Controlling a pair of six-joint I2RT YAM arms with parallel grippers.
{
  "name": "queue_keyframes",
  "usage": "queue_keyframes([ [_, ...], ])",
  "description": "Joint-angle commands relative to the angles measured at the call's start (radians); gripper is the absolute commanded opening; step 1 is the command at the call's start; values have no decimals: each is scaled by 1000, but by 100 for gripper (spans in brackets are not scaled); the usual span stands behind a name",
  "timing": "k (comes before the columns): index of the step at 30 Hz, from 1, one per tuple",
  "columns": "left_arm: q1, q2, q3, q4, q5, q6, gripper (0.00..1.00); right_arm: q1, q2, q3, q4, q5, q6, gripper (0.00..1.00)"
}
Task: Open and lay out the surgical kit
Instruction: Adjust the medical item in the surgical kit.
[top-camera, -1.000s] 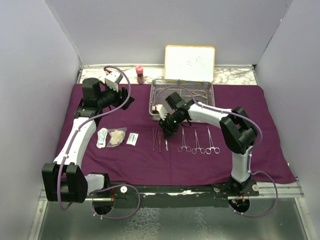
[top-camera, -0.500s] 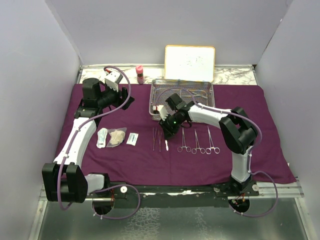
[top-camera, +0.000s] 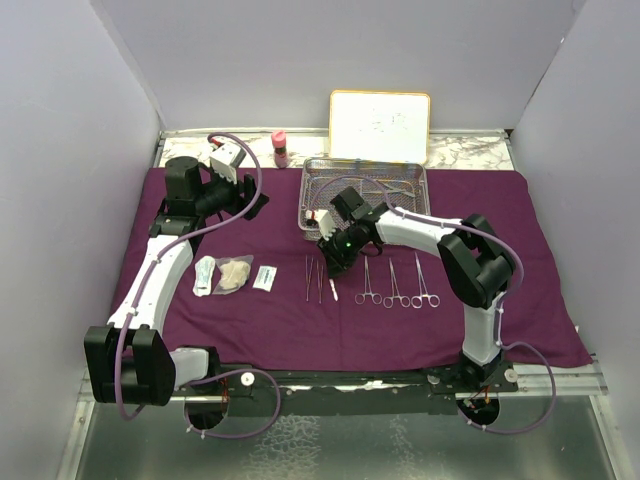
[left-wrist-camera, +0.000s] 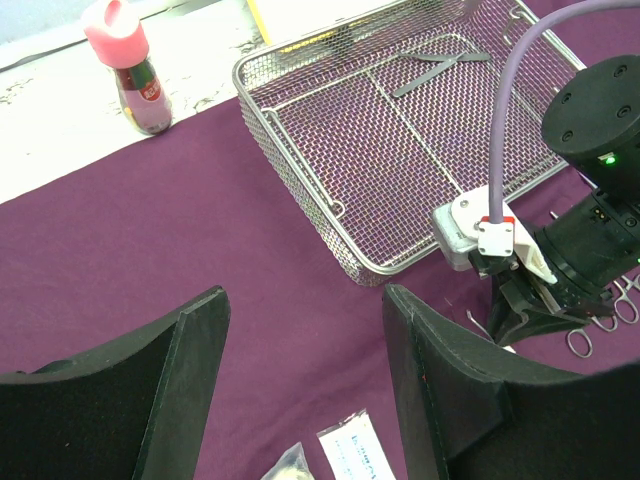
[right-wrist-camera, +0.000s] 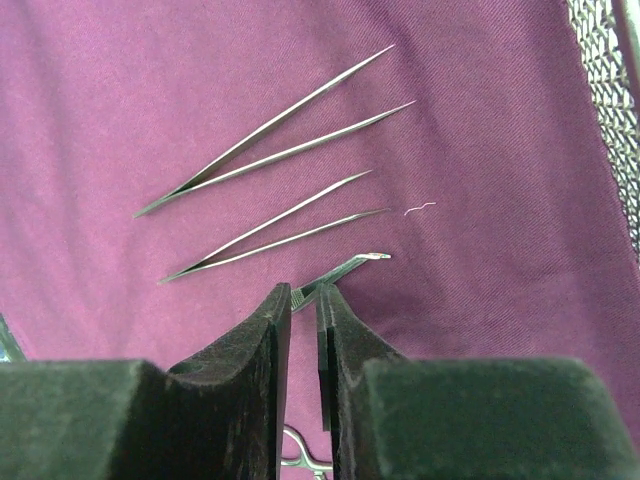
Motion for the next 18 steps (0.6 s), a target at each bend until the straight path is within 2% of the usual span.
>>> queue_keyframes([
  [1, 8, -1, -12, 27, 25, -9, 66, 8, -24, -17, 37, -25, 20, 16],
  [18, 7, 2, -16, 31, 28, -9, 66, 12, -40, -29, 47, -116, 27, 15],
])
